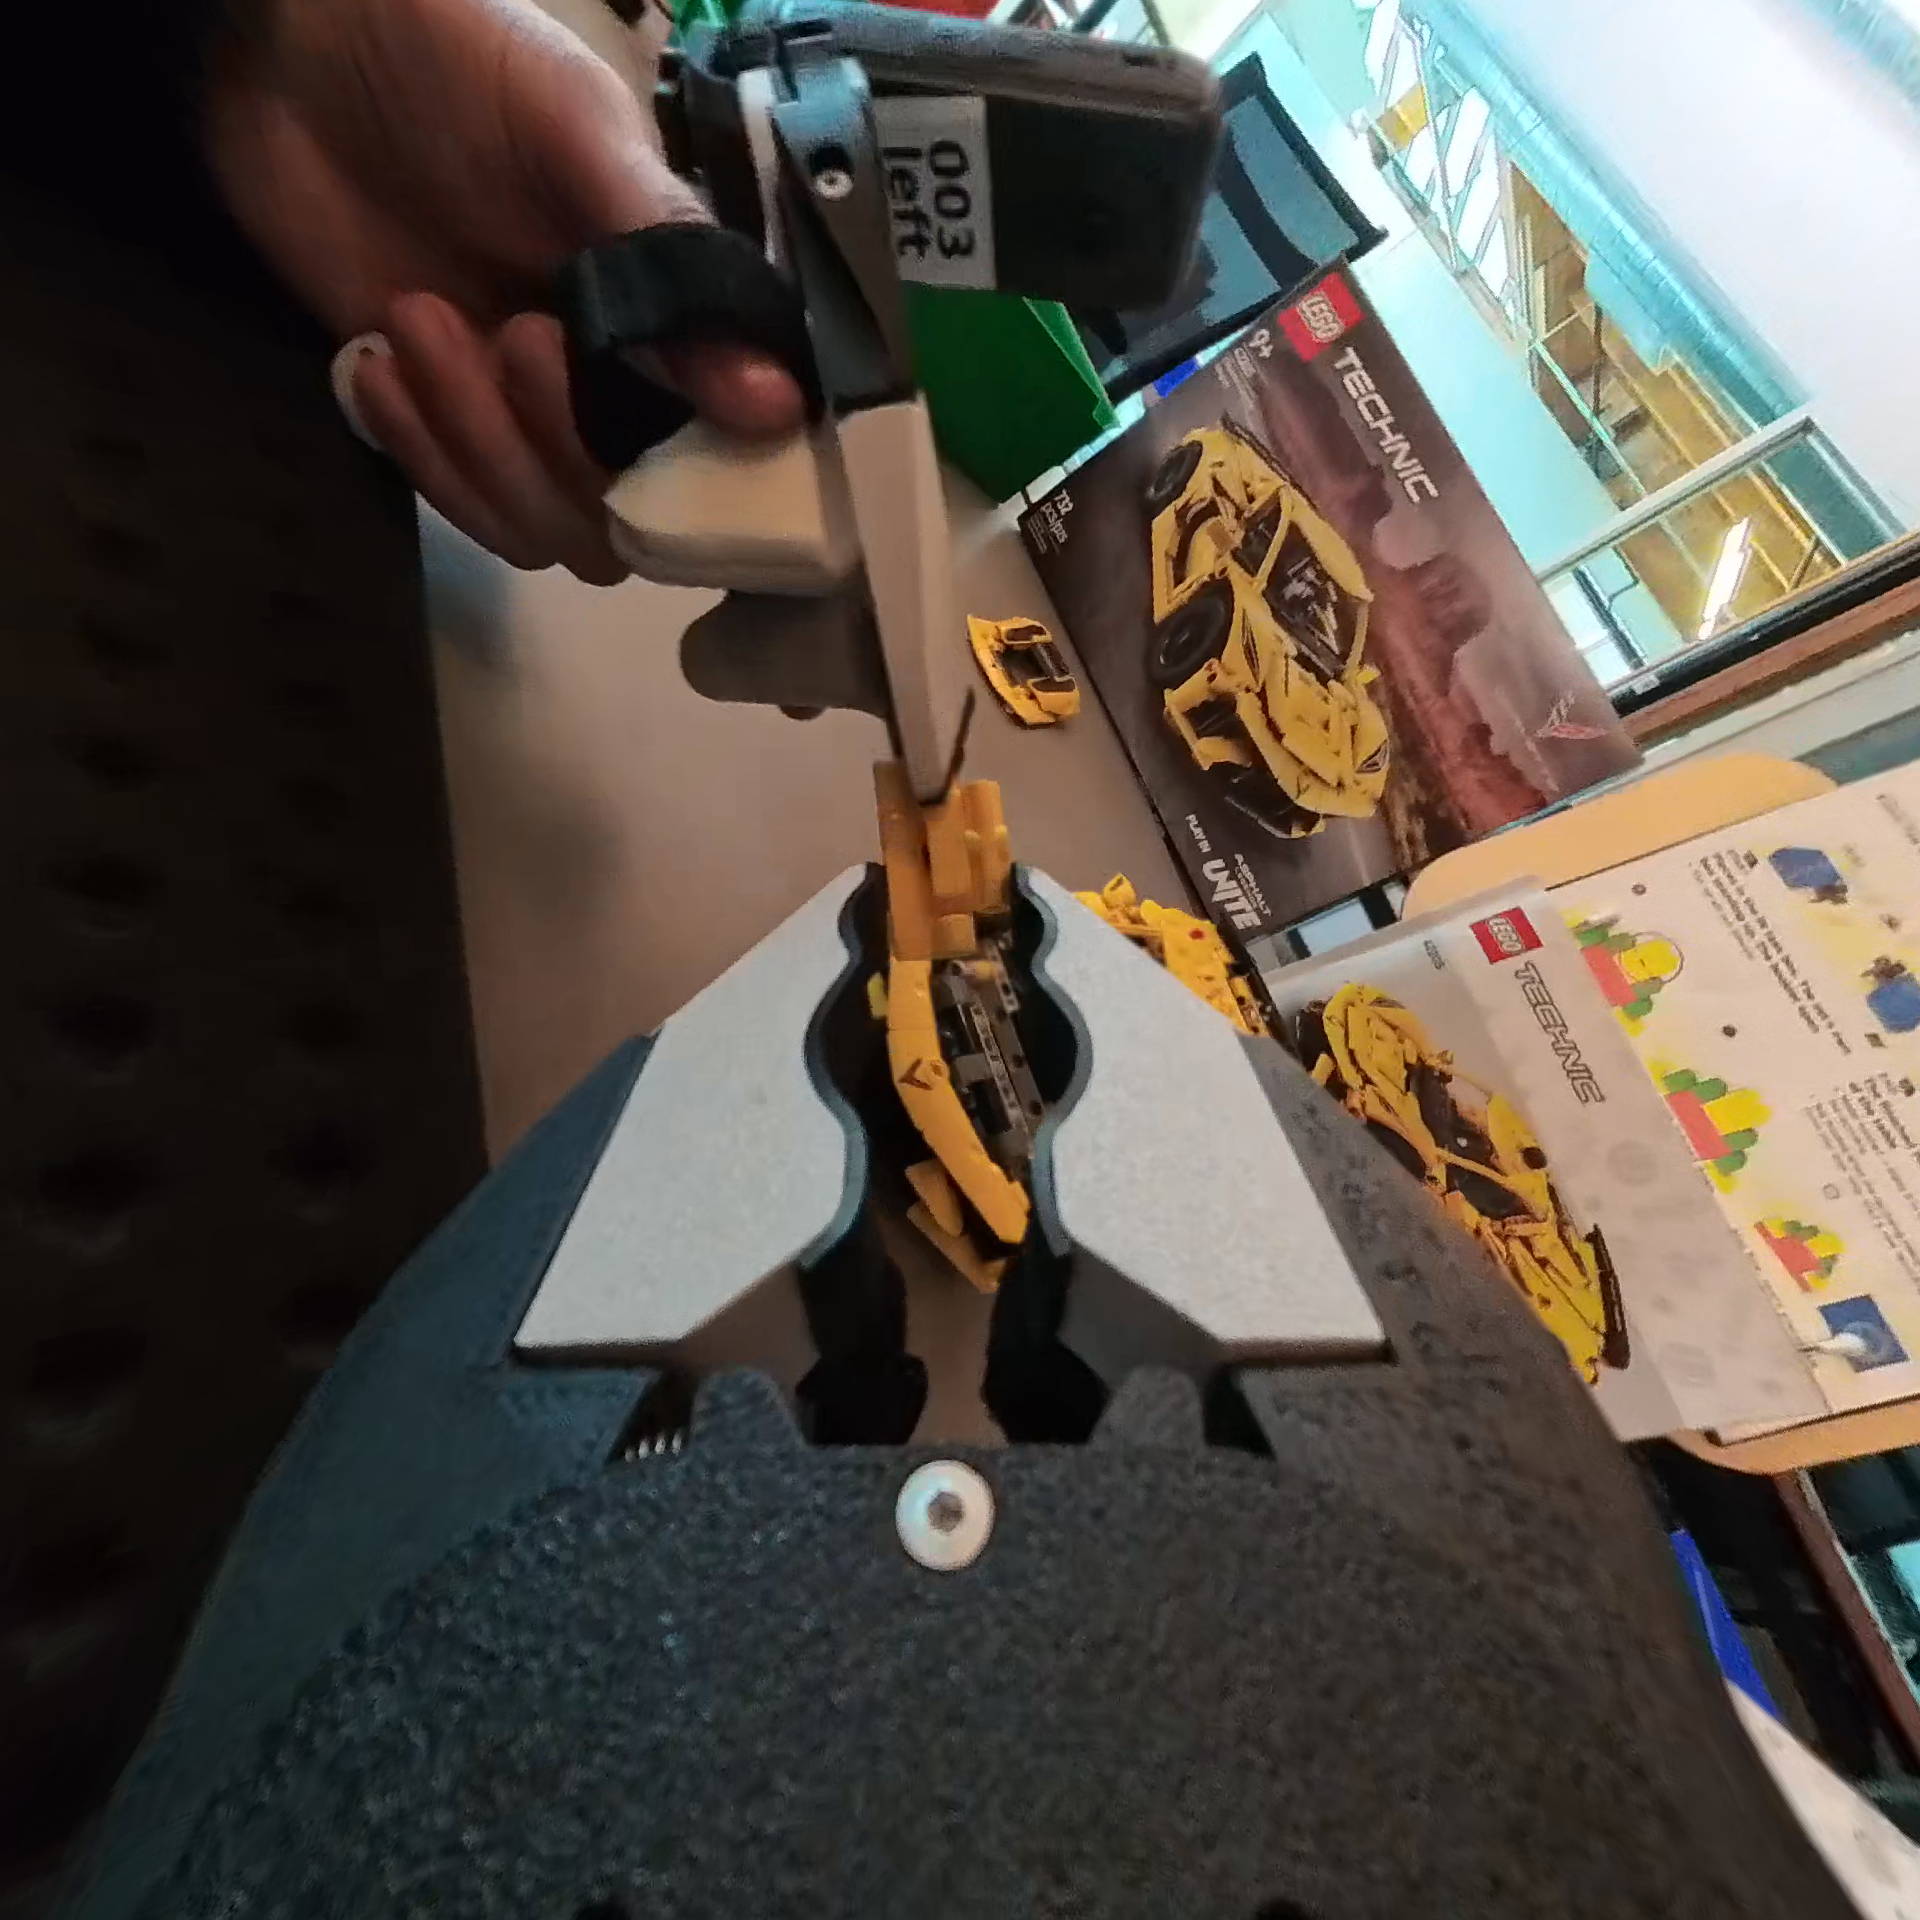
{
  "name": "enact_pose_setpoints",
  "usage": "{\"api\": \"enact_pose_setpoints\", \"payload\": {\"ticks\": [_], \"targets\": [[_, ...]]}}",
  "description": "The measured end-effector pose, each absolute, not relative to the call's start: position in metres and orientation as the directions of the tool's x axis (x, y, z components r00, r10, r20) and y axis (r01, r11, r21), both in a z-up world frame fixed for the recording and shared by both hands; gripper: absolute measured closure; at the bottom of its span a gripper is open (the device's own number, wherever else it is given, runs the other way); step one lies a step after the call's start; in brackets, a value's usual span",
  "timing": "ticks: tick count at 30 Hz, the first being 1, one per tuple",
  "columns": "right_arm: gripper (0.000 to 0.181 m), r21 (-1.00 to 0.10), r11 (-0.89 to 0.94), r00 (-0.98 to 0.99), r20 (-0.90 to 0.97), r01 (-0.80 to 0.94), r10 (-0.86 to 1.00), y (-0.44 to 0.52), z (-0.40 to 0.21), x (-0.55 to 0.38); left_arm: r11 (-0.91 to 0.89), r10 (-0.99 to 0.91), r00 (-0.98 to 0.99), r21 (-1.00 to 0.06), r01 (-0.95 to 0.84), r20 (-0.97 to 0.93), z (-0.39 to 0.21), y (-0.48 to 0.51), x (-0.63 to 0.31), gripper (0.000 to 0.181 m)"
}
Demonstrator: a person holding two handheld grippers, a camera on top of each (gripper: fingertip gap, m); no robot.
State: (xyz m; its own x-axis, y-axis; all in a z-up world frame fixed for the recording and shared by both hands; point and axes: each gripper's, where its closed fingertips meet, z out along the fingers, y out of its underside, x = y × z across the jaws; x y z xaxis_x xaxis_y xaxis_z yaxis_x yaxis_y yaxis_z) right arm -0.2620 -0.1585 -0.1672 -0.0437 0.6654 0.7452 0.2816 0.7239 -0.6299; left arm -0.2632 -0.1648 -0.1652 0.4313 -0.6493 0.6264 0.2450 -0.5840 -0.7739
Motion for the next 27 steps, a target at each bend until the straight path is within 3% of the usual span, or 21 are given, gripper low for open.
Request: {"api": "enact_pose_setpoints", "payload": {"ticks": [5,8,10,13,15,17,23,27], "targets": [[0.158,-0.603,0.744,-0.038,0.769,0.286,0.638,-0.164,-0.168,-0.267,-0.552,-0.67,0.459,-0.805,0.218,0.584,-0.164,-0.168,-0.261,0.175],[0.158,-0.688,0.672,-0.034,0.692,0.272,0.722,-0.166,-0.167,-0.266,-0.534,-0.685,0.469,-0.823,0.197,0.557,-0.163,-0.17,-0.26,0.175],[0.159,-0.816,0.546,0.034,0.561,0.188,0.827,-0.166,-0.156,-0.262,-0.465,-0.723,0.496,-0.87,0.164,0.481,-0.158,-0.173,-0.26,0.175],[0.166,-0.96,0.265,-0.056,0.261,0.091,0.964,-0.17,-0.139,-0.254,-0.404,-0.777,0.476,-0.906,0.124,0.412,-0.152,-0.182,-0.254,0.175],[0.154,-0.997,-0.018,-0.225,-0.034,0.07,0.974,-0.18,-0.133,-0.251,-0.38,-0.802,0.456,-0.919,0.109,0.386,-0.149,-0.187,-0.25,0.174],[0.142,-0.978,-0.171,-0.321,-0.201,0.119,0.926,-0.185,-0.134,-0.25,-0.349,-0.824,0.441,-0.932,0.098,0.355,-0.146,-0.191,-0.246,0.175],[0.171,-0.956,-0.212,-0.371,-0.274,0.201,0.887,-0.194,-0.145,-0.251,-0.308,-0.844,0.446,-0.95,0.05,0.297,-0.147,-0.195,-0.24,0.175],[0.175,-0.96,-0.185,-0.373,-0.254,0.21,0.893,-0.194,-0.146,-0.25,-0.308,-0.845,0.448,-0.951,0.038,0.292,-0.149,-0.195,-0.238,0.175]]}}
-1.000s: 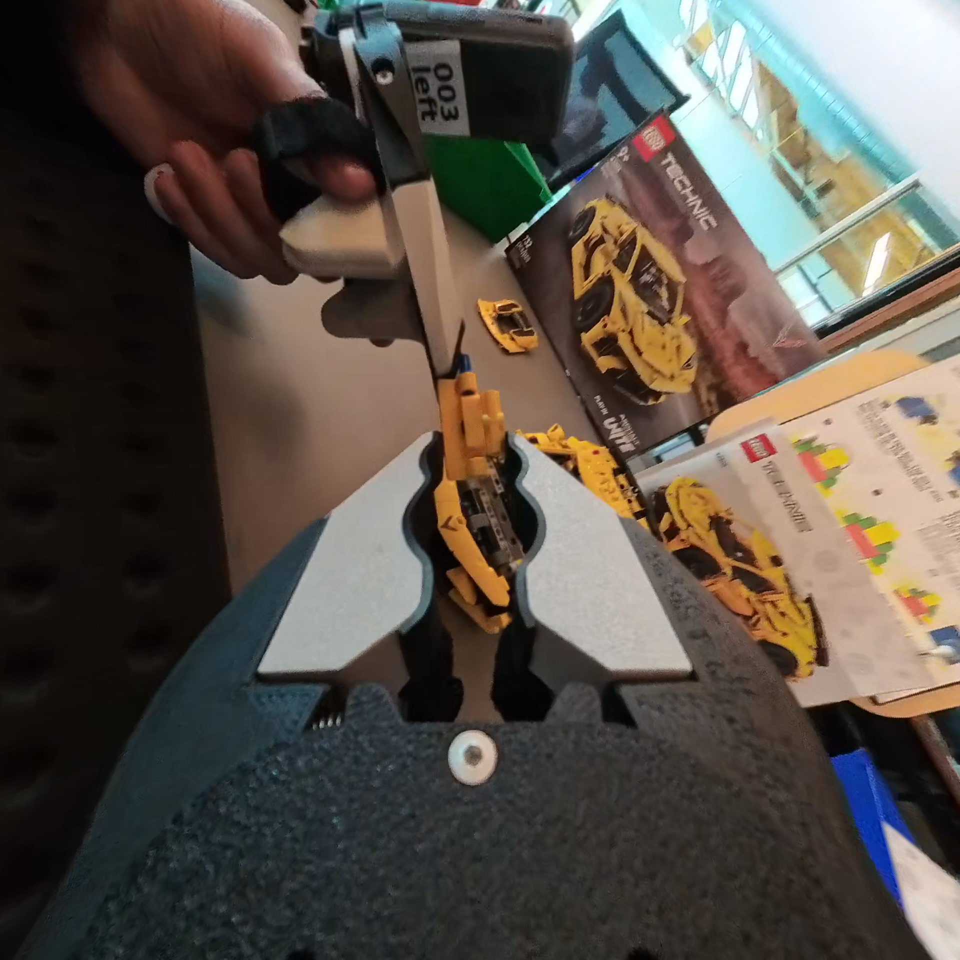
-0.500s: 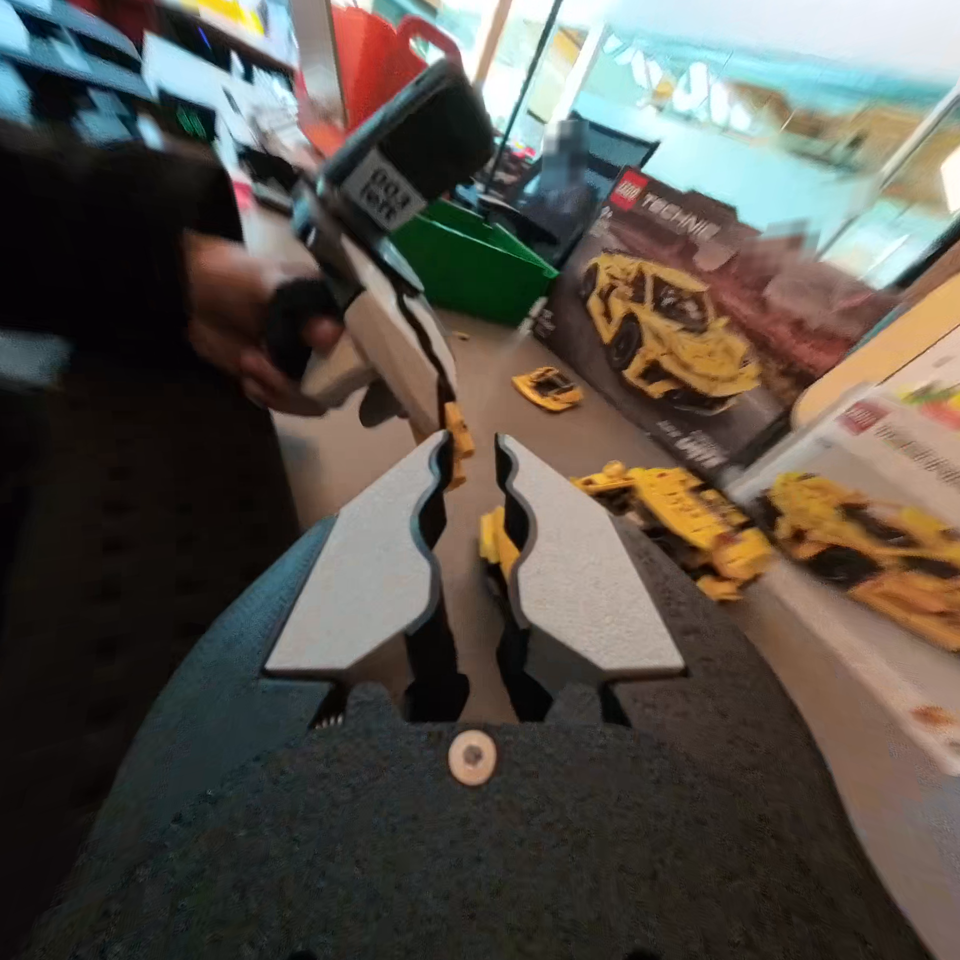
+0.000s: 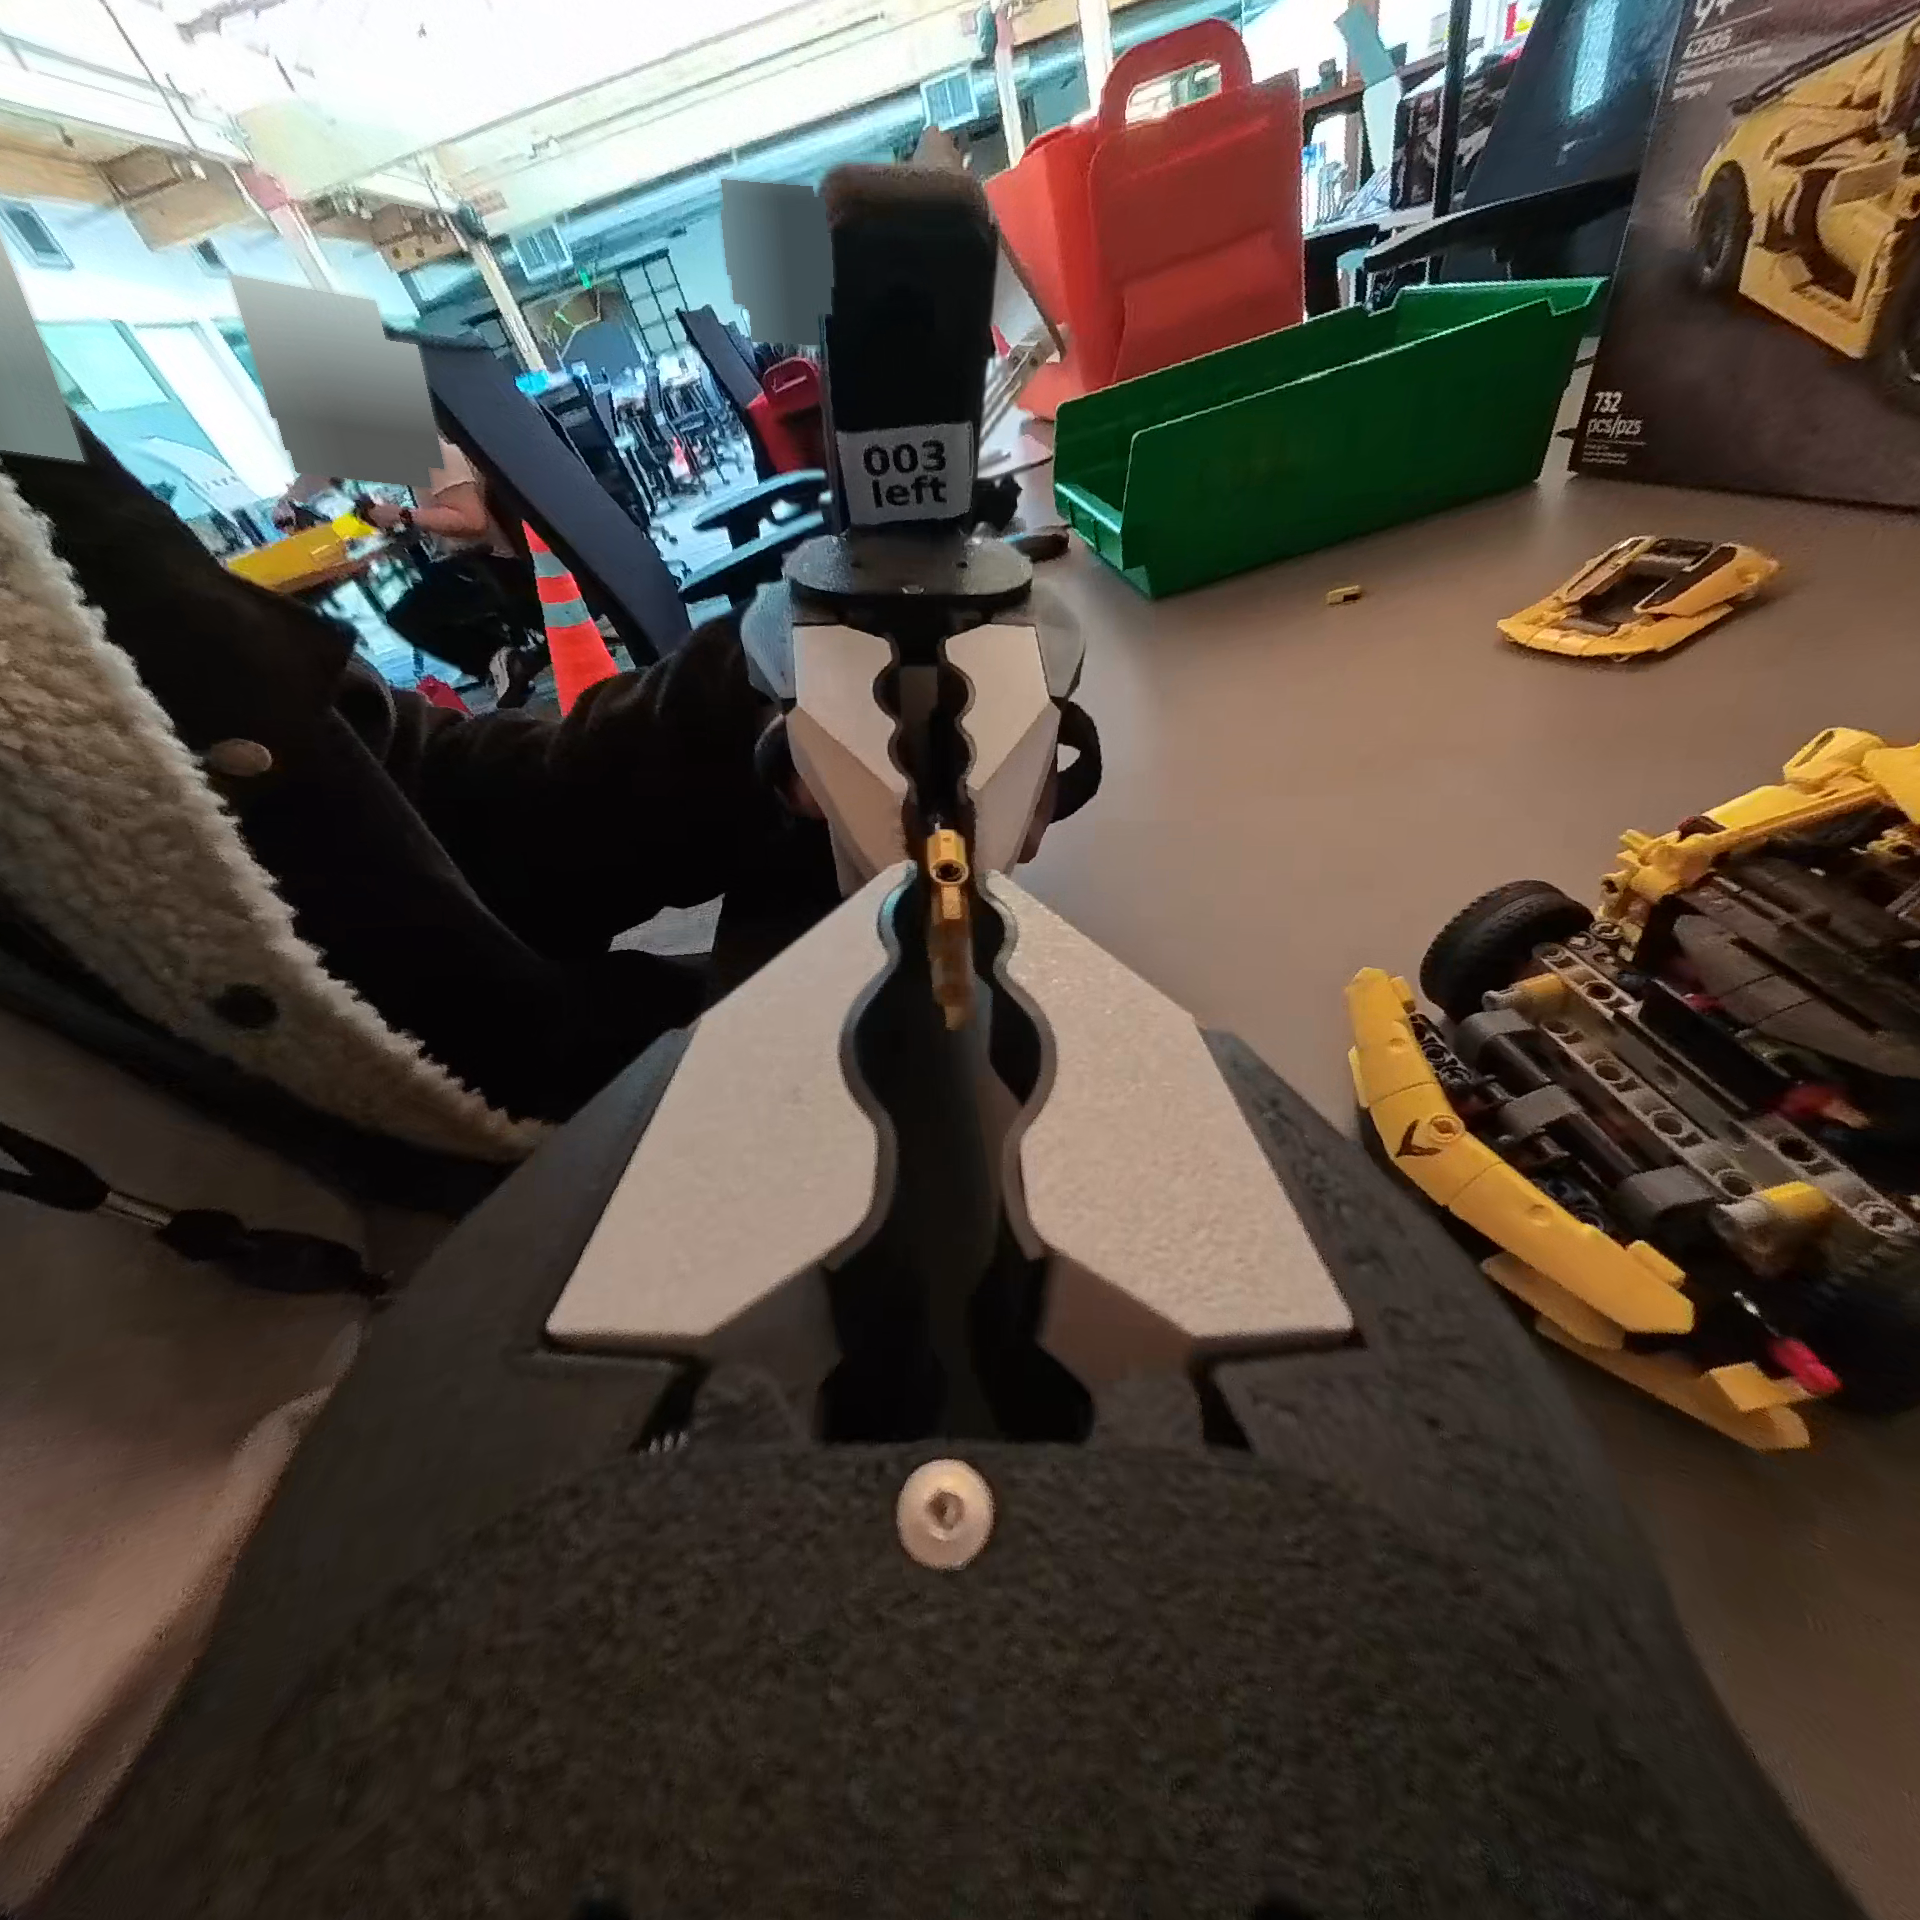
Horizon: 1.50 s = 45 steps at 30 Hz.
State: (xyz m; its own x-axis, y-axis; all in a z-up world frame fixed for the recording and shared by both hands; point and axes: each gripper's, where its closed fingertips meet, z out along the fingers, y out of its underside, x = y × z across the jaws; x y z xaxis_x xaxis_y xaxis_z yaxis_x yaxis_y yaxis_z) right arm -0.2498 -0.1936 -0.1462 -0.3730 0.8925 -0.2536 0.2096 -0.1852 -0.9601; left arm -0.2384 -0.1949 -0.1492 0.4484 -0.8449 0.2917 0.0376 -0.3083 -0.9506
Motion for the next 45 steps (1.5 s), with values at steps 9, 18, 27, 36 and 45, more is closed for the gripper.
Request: {"api": "enact_pose_setpoints", "payload": {"ticks": [9,18,27,36,45], "targets": [[0.176,-0.848,-0.528,-0.444,-0.46,-0.035,0.769,-0.164,-0.088,-0.237,-0.382,-0.832,0.488,-0.91,-0.159,0.264,-0.186,-0.195,-0.233,0.175],[0.175,-0.924,-0.239,0.467,-0.078,0.297,0.881,0.035,-0.157,-0.133,-0.369,-0.788,0.534,-0.93,-0.012,0.306,-0.167,-0.182,-0.245,0.175],[0.15,-0.792,-0.349,0.662,0.091,0.5,0.744,0.097,-0.233,-0.062,-0.437,-0.74,0.522,-0.893,0.105,0.424,-0.162,-0.172,-0.256,0.175],[0.147,-0.918,-0.333,-0.167,-0.37,0.215,0.914,-0.12,-0.142,-0.22,-0.423,-0.744,0.454,-0.871,0.249,0.49,-0.142,-0.173,-0.264,0.175],[0.173,-0.811,-0.532,-0.35,-0.585,0.244,0.732,-0.179,-0.141,-0.266,-0.396,-0.773,0.434,-0.886,0.24,0.463,-0.137,-0.18,-0.26,0.175]]}}
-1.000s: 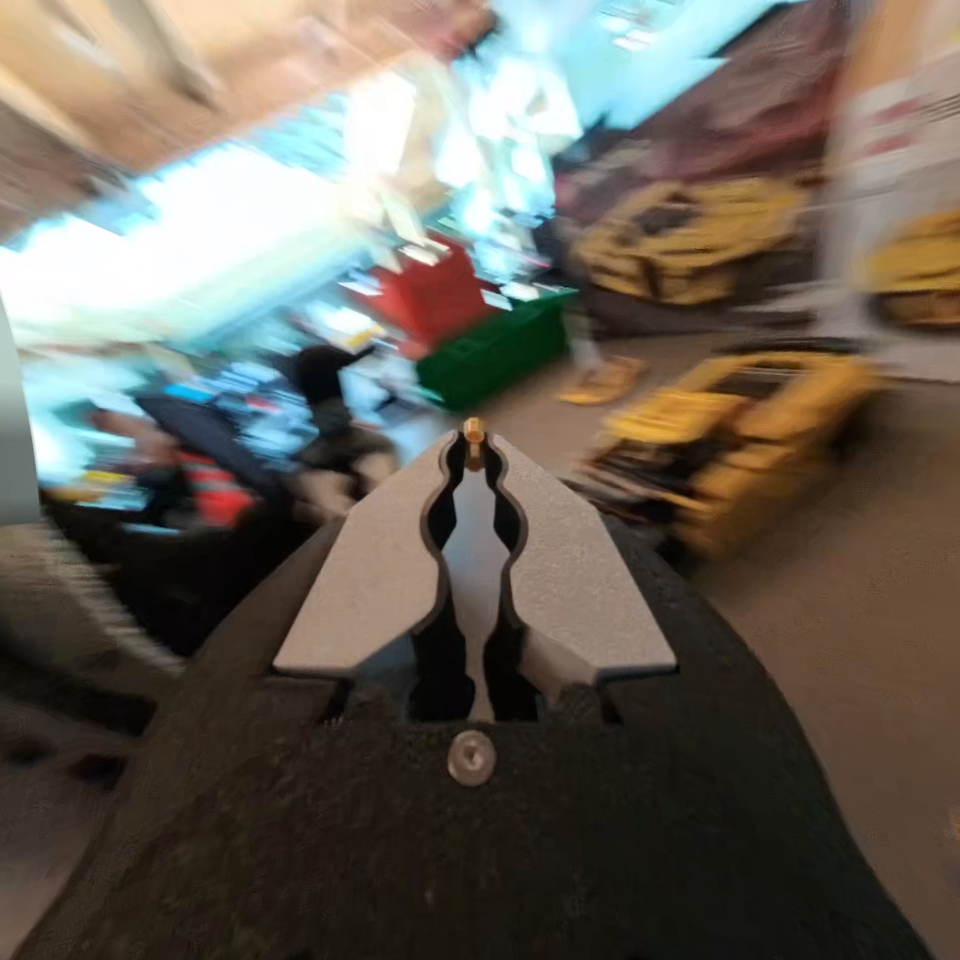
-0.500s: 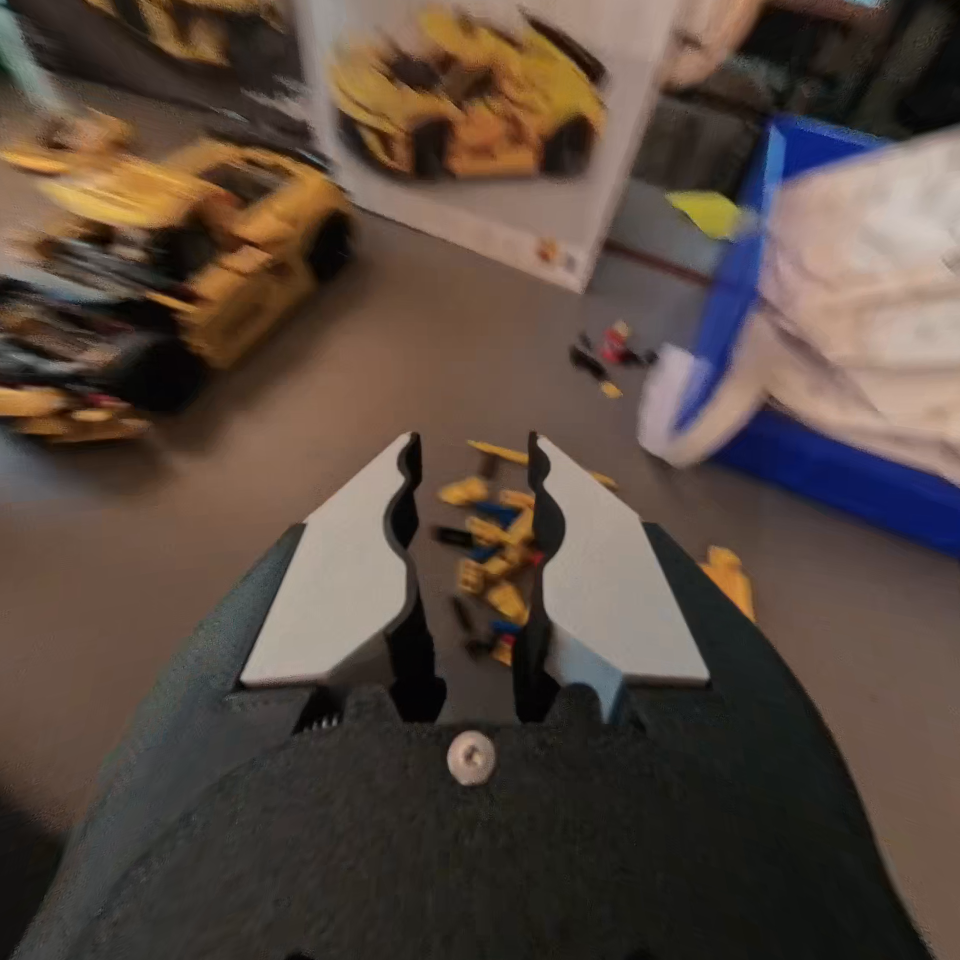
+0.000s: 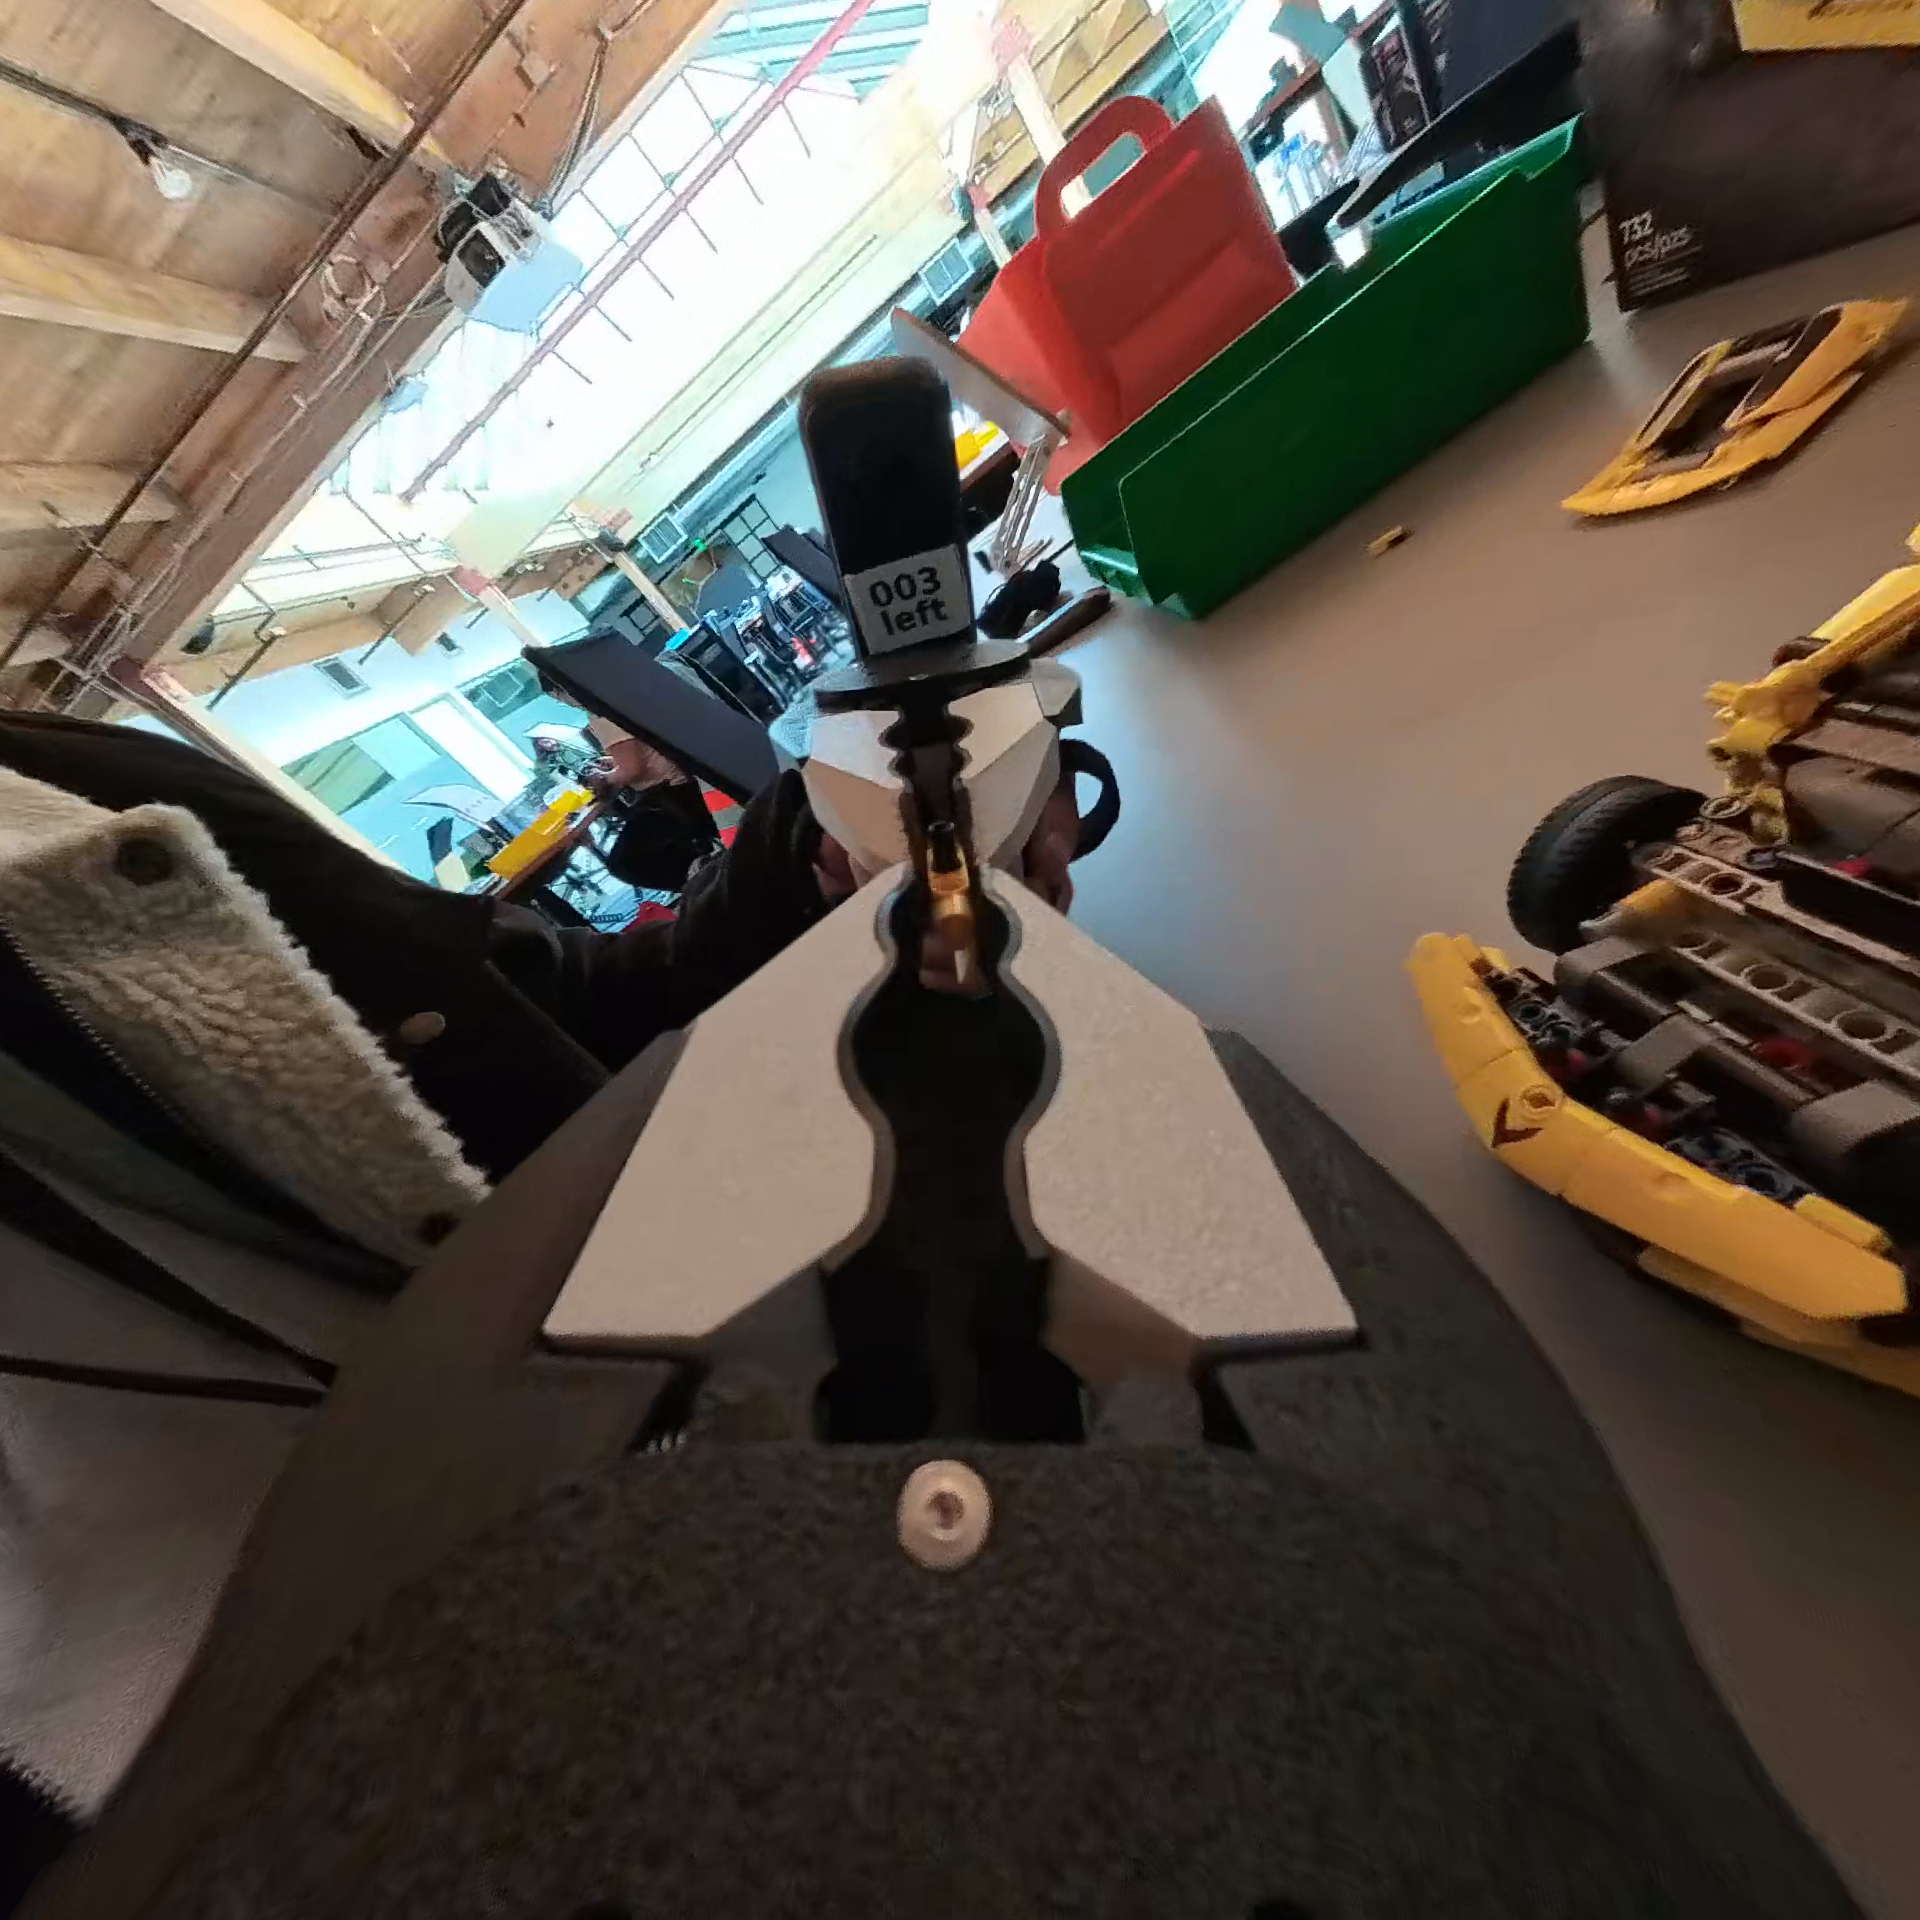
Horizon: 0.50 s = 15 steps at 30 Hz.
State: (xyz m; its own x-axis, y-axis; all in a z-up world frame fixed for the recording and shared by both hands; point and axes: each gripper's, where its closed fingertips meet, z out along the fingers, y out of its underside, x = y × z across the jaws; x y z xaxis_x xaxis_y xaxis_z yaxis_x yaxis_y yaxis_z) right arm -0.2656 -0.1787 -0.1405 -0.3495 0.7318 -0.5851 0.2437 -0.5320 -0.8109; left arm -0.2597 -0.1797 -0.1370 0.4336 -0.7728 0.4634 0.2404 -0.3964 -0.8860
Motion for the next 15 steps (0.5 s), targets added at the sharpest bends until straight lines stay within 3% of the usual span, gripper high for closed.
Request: {"api": "enact_pose_setpoints", "payload": {"ticks": [15], "targets": [[0.178,-0.842,-0.471,-0.361,-0.539,0.264,0.761,-0.184,-0.146,-0.268,-0.441,-0.778,0.429,-0.885,0.148,0.459,-0.151,-0.184,-0.247,0.175]]}}
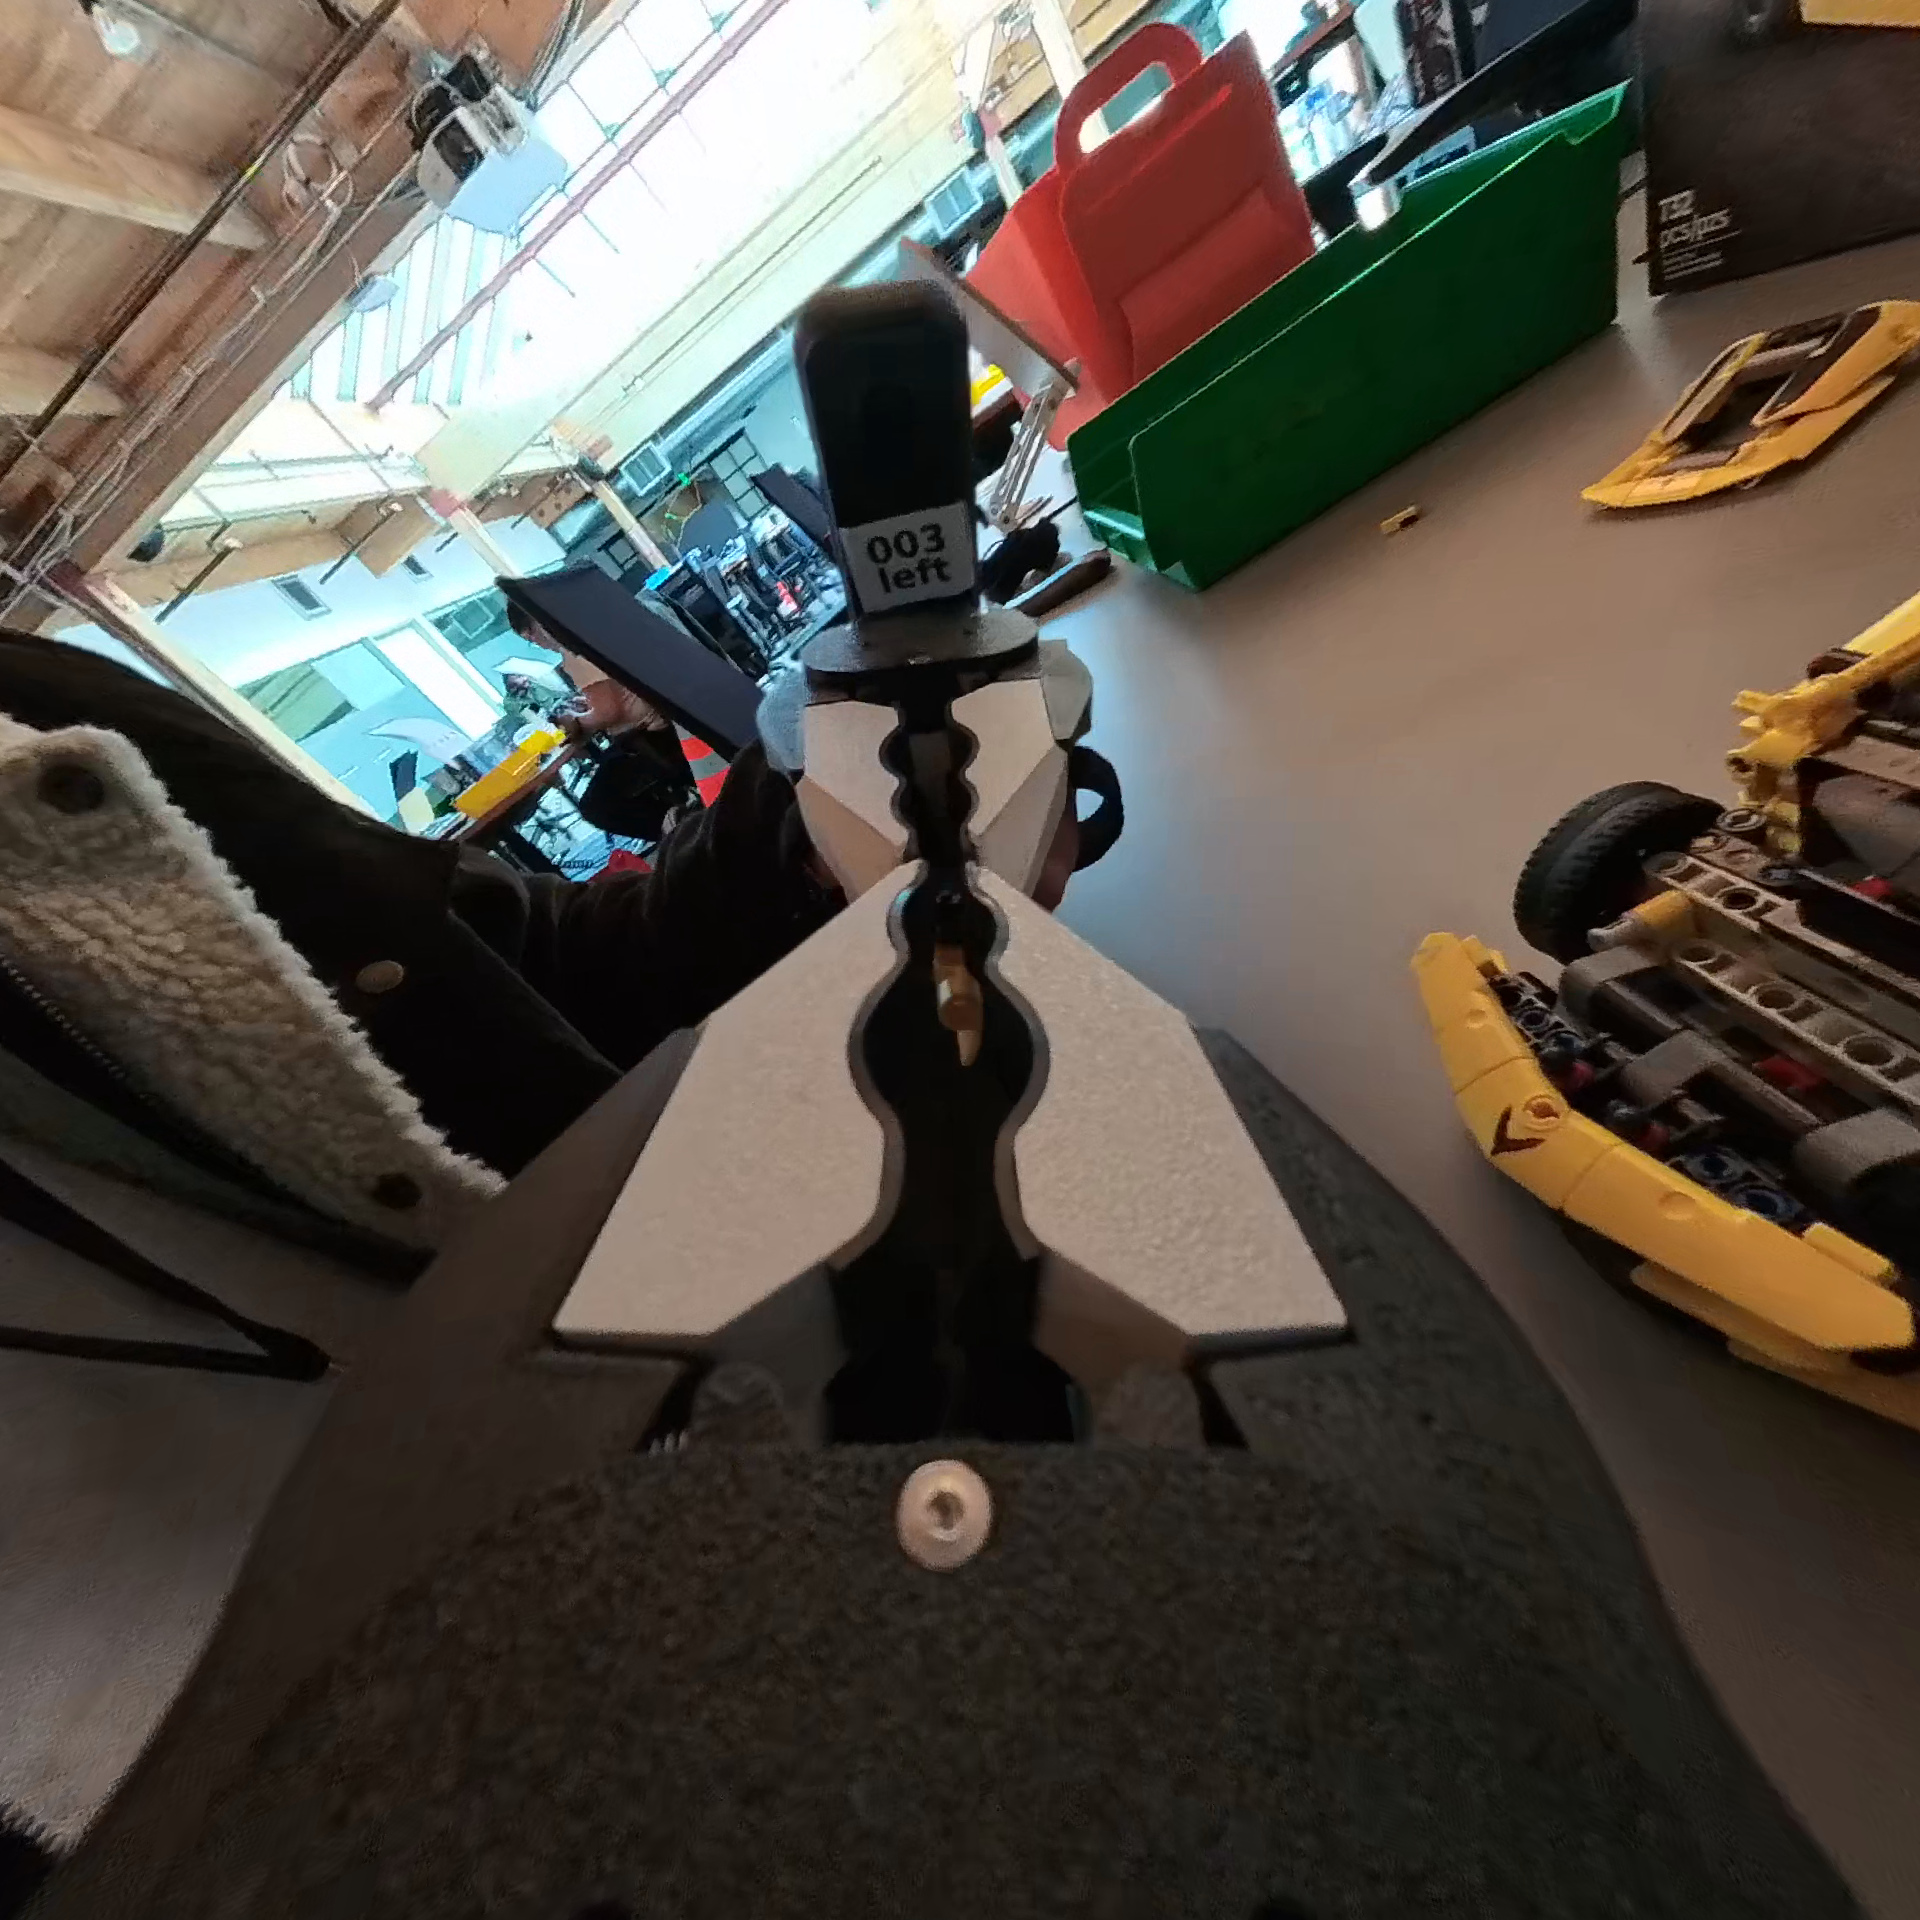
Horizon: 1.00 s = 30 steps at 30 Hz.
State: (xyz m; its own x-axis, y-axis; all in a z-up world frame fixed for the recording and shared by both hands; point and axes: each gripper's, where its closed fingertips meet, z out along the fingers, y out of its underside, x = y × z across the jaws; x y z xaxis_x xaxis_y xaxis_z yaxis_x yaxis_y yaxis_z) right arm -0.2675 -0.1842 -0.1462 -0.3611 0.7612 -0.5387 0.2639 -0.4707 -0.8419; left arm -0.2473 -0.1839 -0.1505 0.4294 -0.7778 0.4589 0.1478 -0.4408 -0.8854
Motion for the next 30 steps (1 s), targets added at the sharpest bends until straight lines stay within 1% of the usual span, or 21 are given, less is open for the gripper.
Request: {"api": "enact_pose_setpoints", "payload": {"ticks": [4,5,7,12,15,17,19,22,25,27,28,29,30], "targets": [[0.177,-0.859,-0.46,-0.364,-0.512,0.224,0.778,-0.184,-0.144,-0.269,-0.439,-0.777,0.42,-0.882,0.169,0.468,-0.148,-0.184,-0.249,0.175],[0.174,-0.856,-0.469,-0.367,-0.517,0.219,0.773,-0.183,-0.143,-0.269,-0.444,-0.778,0.411,-0.878,0.177,0.476,-0.147,-0.185,-0.249,0.175],[0.177,-0.851,-0.471,-0.376,-0.526,0.233,0.763,-0.184,-0.144,-0.267,-0.446,-0.775,0.411,-0.876,0.184,0.48,-0.146,-0.184,-0.25,0.175],[0.178,-0.845,-0.474,-0.387,-0.535,0.247,0.751,-0.183,-0.144,-0.266,-0.445,-0.775,0.411,-0.876,0.185,0.48,-0.146,-0.184,-0.249,0.175],[0.178,-0.841,-0.494,-0.398,-0.541,0.222,0.741,-0.183,-0.139,-0.265,-0.454,-0.779,0.381,-0.867,0.205,0.497,-0.144,-0.184,-0.247,0.175],[0.178,-0.827,-0.517,-0.407,-0.56,0.221,0.722,-0.182,-0.137,-0.264,-0.489,-0.771,0.372,-0.855,0.173,0.517,-0.15,-0.185,-0.242,0.165],[0.178,-0.829,-0.516,-0.395,-0.557,0.215,0.73,-0.18,-0.138,-0.265,-0.467,-0.777,0.398,-0.87,0.157,0.488,-0.151,-0.185,-0.241,0.176],[0.178,-0.814,-0.543,-0.386,-0.578,0.207,0.719,-0.178,-0.136,-0.266,-0.432,-0.779,0.433,-0.889,0.155,0.454,-0.15,-0.183,-0.242,0.176],[0.179,-0.771,-0.61,-0.376,-0.628,0.183,0.681,-0.17,-0.132,-0.269,-0.439,-0.761,0.435,-0.876,0.201,0.481,-0.147,-0.177,-0.243,0.176],[0.18,-0.771,-0.616,-0.363,-0.627,0.162,0.69,-0.166,-0.131,-0.27,-0.452,-0.75,0.432,-0.865,0.22,0.501,-0.147,-0.174,-0.244,0.176],[0.179,-0.744,-0.667,-0.399,-0.624,0.042,0.672,-0.155,-0.112,-0.265,-0.48,-0.746,0.434,-0.859,0.176,0.505,-0.155,-0.176,-0.24,0.177],[0.181,-0.612,-0.776,-0.471,-0.647,-0.149,0.6,-0.124,-0.08,-0.245,-0.51,-0.745,0.454,-0.856,0.084,0.489,-0.17,-0.18,-0.233,0.177],[0.18,-0.535,-0.822,-0.488,-0.675,-0.194,0.554,-0.095,-0.072,-0.229,-0.496,-0.761,0.468,-0.868,0.028,0.45,-0.174,-0.183,-0.226,0.177]]}}
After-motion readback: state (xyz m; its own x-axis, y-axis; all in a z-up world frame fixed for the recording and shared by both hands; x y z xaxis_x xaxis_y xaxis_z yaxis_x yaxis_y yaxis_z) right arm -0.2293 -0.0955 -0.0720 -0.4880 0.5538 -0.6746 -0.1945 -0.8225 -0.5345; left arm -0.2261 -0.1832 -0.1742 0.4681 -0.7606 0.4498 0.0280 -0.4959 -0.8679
